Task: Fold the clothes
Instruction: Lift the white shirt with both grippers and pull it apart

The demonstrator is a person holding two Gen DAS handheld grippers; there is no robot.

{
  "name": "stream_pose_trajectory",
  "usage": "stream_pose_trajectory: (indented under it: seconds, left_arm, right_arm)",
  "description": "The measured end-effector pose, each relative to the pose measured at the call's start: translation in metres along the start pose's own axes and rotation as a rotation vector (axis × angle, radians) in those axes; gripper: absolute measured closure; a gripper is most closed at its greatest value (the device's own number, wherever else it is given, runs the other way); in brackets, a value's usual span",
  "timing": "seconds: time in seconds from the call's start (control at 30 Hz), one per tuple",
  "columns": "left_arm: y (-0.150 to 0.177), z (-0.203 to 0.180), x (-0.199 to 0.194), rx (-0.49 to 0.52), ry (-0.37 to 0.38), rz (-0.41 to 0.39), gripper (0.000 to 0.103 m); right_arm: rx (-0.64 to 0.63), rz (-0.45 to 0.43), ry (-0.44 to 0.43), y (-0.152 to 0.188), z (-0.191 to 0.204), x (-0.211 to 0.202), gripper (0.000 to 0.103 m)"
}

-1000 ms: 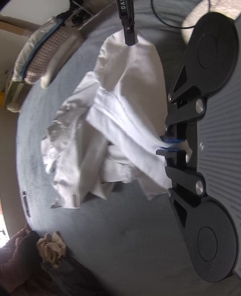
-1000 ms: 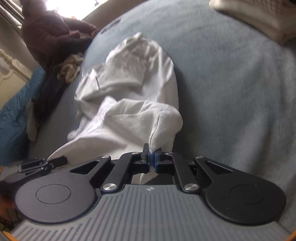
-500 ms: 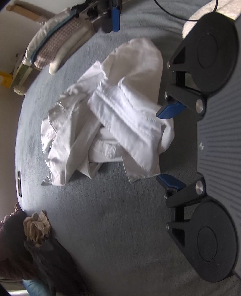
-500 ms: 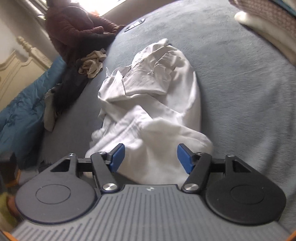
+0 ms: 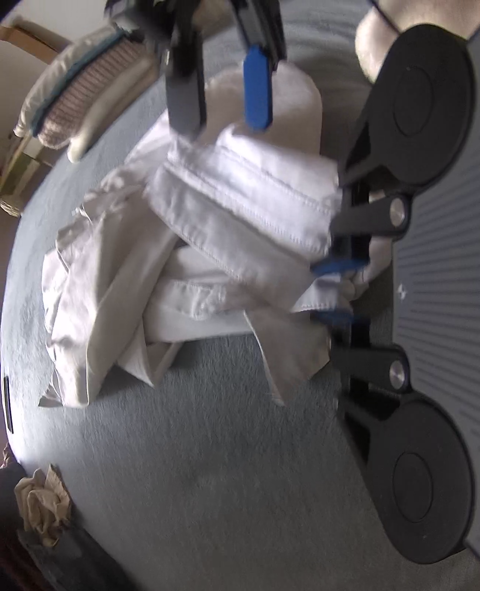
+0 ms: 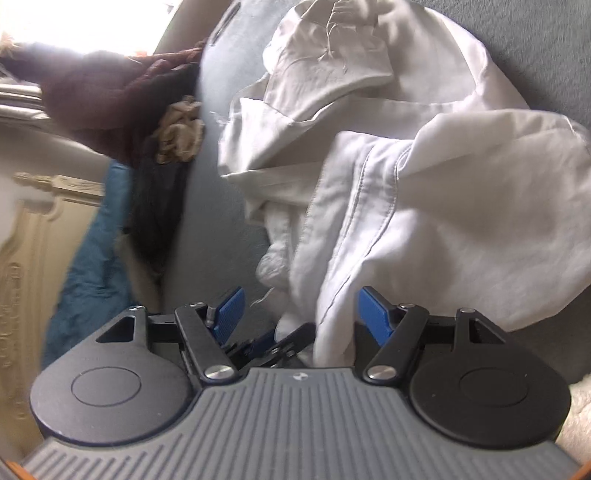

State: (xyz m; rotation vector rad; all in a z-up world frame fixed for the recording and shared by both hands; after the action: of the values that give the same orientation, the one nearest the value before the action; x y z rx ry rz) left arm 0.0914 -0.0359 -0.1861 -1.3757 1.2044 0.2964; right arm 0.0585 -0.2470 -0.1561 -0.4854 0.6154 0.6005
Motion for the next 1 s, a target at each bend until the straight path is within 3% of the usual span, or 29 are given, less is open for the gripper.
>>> stream_pose_trajectory:
  seconds: [0.13, 0.27, 0.43, 0.57, 0.7, 0.73, 0.77, 0.8, 0.87, 1.0]
  left_arm:
    - [0.009, -0.008, -0.007, -0.009, 0.075, -0.012, 0.094]
    - [0.018, -0.014, -0.015, -0.017, 0.176, -0.005, 0.095]
    - [0.027, -0.02, -0.033, -0.034, 0.289, 0.014, 0.096]
    - [0.032, -0.028, -0.049, -0.016, 0.34, 0.016, 0.096]
    - [0.037, -0.036, -0.065, 0.002, 0.391, 0.019, 0.096]
    - [0.038, -0.038, -0.069, 0.007, 0.404, 0.019, 0.096]
    - [0.039, -0.04, -0.073, 0.012, 0.416, 0.02, 0.096]
    - [0.04, -0.043, -0.076, 0.015, 0.426, 0.019, 0.096]
    - [0.04, -0.057, -0.079, 0.012, 0.444, 0.014, 0.096]
    - [0.034, -0.098, -0.084, 0.029, 0.506, -0.004, 0.096]
  right_arm:
    - [-0.064, -0.006, 0.068, -0.003, 0.014, 0.01, 0.031]
    - [-0.125, 0.016, 0.201, -0.003, 0.018, 0.024, 0.027]
    - [-0.076, 0.028, 0.338, 0.008, 0.002, 0.017, 0.024]
    - [0.066, 0.027, 0.328, 0.014, -0.018, 0.017, 0.022]
    - [0.2, 0.059, 0.255, 0.022, -0.03, 0.032, 0.023]
    - [0.201, 0.052, 0.22, 0.024, -0.028, 0.032, 0.03]
    - [0.197, 0.042, 0.201, 0.026, -0.026, 0.03, 0.049]
    - [0.192, 0.032, 0.182, 0.028, -0.023, 0.027, 0.061]
    - [0.179, 0.02, 0.151, 0.029, -0.02, 0.016, 0.093]
    - [0.093, -0.053, 0.138, 0.017, -0.02, -0.033, 0.097]
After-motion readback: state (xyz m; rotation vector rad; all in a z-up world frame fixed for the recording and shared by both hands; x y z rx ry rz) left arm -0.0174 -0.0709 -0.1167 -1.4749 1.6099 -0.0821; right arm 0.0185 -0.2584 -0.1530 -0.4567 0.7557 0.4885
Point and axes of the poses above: each gripper's, at about its wrist camera, not at the fingertips, and x roughly the way its jaws point, z to its left, y to its underside, the point moved 3 cm from there along x, roughly the way its jaws point, and after that the axes turned 9 degrees about -z, right-handed, at the moved point
